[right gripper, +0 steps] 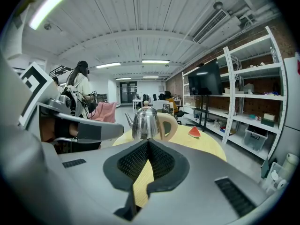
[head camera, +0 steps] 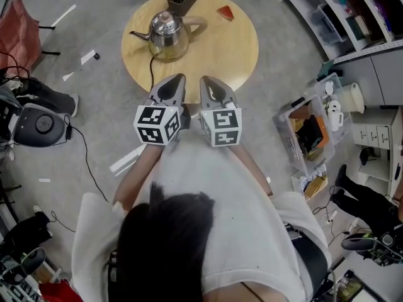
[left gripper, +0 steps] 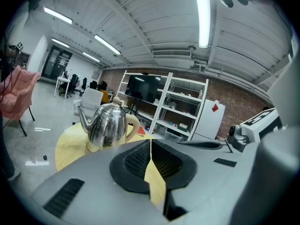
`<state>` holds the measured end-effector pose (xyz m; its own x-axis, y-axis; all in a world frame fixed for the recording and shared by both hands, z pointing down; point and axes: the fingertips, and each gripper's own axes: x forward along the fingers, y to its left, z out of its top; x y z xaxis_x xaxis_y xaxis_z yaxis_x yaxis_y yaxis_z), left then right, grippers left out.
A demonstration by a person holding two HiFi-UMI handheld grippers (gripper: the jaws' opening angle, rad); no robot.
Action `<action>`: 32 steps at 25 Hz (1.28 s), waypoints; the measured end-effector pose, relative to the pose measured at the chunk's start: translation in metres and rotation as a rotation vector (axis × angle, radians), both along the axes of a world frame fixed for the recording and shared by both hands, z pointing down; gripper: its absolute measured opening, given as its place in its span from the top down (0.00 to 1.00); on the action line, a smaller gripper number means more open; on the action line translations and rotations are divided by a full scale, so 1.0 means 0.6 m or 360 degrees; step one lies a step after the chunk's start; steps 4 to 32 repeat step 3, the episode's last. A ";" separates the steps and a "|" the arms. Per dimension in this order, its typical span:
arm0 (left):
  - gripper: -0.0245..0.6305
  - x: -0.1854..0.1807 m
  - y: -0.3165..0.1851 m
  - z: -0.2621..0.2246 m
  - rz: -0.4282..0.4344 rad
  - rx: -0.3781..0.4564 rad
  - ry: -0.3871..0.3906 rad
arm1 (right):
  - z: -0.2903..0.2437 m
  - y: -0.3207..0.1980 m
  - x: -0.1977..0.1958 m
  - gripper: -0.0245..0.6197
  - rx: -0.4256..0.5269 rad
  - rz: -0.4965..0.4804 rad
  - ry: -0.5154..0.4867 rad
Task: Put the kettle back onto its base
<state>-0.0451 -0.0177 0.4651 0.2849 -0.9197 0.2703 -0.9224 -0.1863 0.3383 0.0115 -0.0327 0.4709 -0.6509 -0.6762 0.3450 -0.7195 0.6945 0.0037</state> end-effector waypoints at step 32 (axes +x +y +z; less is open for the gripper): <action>0.92 0.002 0.001 -0.002 0.0005 0.0005 -0.0002 | 0.000 0.003 0.001 0.92 0.0001 -0.0003 0.0002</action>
